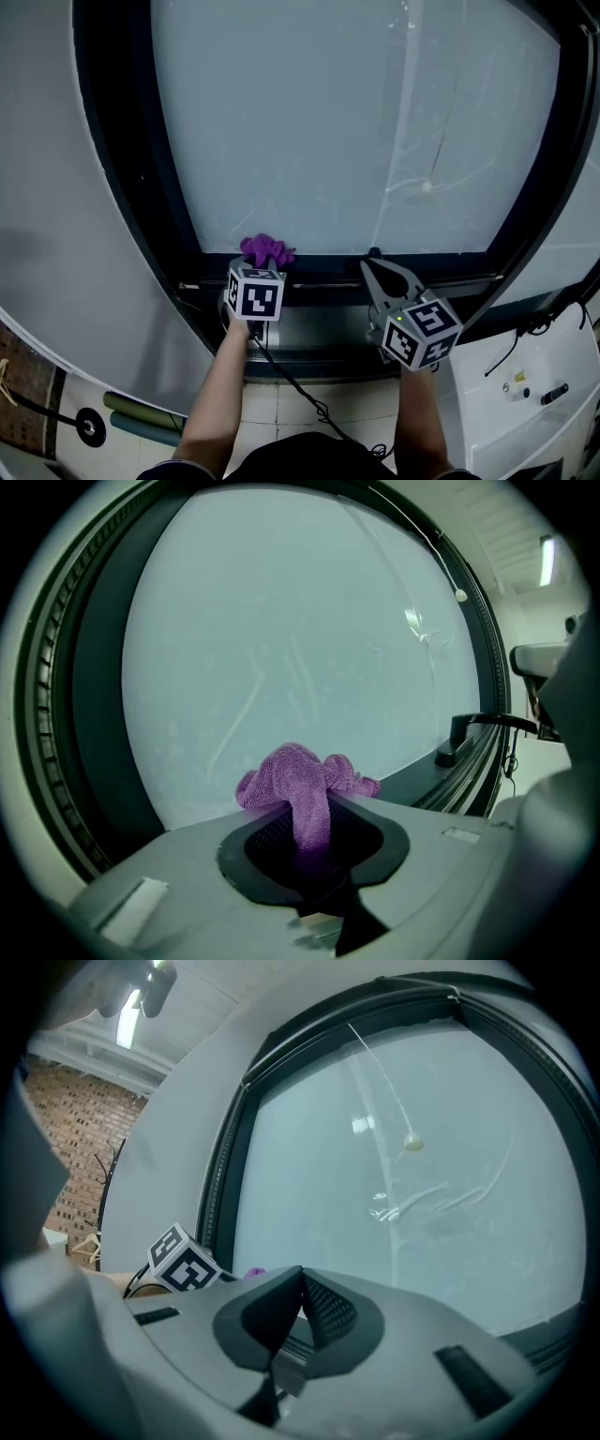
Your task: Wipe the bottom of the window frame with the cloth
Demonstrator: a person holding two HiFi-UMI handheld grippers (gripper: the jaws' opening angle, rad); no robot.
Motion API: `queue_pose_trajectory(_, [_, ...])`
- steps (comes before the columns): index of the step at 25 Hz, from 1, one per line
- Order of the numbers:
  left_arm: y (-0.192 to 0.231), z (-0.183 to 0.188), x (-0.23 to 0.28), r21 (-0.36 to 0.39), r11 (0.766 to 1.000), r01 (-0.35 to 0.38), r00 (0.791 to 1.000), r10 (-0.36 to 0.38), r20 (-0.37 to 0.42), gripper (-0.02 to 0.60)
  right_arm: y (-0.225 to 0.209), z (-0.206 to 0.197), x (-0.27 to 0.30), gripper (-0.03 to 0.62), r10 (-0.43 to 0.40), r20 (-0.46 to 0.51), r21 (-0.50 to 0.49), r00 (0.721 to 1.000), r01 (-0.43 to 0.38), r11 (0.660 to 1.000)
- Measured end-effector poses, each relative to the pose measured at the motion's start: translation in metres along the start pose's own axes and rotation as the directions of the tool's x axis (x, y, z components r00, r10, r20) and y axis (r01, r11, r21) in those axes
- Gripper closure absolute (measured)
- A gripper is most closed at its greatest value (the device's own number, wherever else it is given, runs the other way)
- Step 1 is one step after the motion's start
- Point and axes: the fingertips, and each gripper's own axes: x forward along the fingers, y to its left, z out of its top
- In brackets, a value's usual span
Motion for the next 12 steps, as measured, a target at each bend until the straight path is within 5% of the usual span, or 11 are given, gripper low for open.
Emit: queue_pose_trajectory(12, [0.064, -0.017, -0.011, -0.006, 0.996, -0.092, 0.995, 0.091, -0.034, 0.499, 0.049, -0.003, 0.028, 0.58, 0.074, 0.0, 0.009, 0.997, -0.074, 0.997])
